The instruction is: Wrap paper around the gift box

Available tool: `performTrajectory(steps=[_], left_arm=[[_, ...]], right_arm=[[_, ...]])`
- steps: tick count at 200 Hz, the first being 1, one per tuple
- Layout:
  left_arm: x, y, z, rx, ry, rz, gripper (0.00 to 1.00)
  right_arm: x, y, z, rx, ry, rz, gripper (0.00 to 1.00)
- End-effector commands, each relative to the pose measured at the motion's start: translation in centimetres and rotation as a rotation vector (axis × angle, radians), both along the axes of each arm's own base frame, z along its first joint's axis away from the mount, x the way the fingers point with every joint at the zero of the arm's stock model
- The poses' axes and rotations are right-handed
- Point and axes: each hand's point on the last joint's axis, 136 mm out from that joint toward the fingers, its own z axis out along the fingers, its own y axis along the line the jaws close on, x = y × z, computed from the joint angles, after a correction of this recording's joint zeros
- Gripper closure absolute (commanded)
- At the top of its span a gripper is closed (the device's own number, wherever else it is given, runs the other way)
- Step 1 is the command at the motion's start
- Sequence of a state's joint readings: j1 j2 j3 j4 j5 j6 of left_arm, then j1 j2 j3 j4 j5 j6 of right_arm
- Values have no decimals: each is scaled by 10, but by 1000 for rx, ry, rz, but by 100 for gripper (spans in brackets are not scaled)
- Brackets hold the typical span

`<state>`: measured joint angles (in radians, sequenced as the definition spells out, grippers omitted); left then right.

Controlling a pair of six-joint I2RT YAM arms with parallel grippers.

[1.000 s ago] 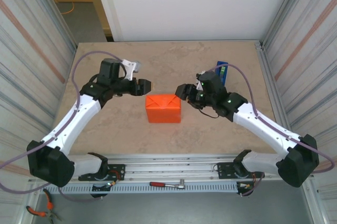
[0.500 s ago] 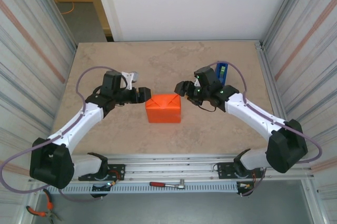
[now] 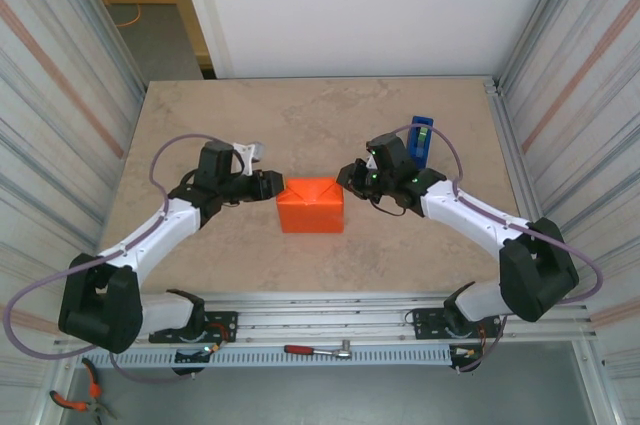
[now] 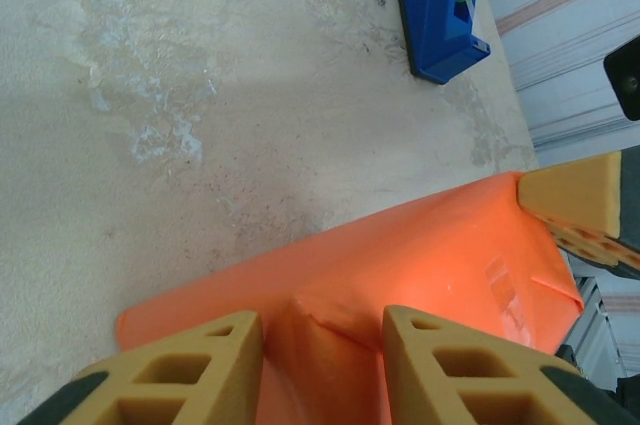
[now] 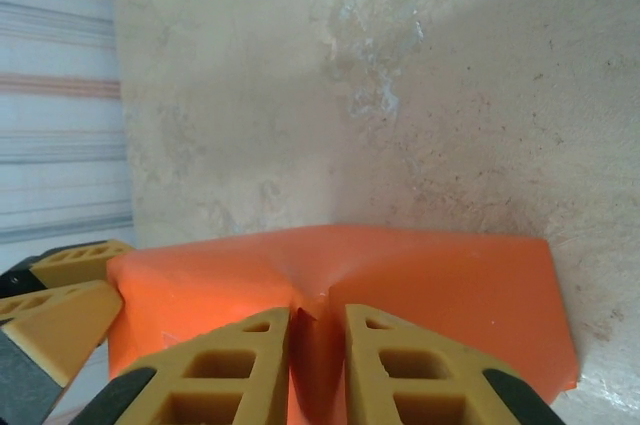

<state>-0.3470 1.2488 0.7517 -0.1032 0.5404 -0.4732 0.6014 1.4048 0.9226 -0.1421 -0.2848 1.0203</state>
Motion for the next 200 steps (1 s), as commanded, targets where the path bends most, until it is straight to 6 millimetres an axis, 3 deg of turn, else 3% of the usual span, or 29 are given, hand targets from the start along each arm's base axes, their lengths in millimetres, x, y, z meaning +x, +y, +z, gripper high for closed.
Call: performTrajectory(steps=[1, 38, 68, 107, 149, 200], left_arm=[[-3, 0, -9, 5, 6, -19, 67], [-4, 4, -14, 25, 7, -12, 63], [0, 9, 5, 30, -45, 0, 44], [-9, 15, 28, 36, -99, -1, 34], [-38, 23, 31, 8, -94, 5, 32], [-83, 21, 16, -52, -56, 1, 33]], right_arm=[[-10, -8, -23, -36, 68, -11, 79], [-8, -6, -7, -20, 45, 1, 61], [-8, -9, 14, -15, 2, 3, 41], [-18, -24, 20, -40, -17, -5, 24], [-30, -42, 11, -56, -13, -24, 17], [-40, -66, -12, -122, 27, -61, 15]])
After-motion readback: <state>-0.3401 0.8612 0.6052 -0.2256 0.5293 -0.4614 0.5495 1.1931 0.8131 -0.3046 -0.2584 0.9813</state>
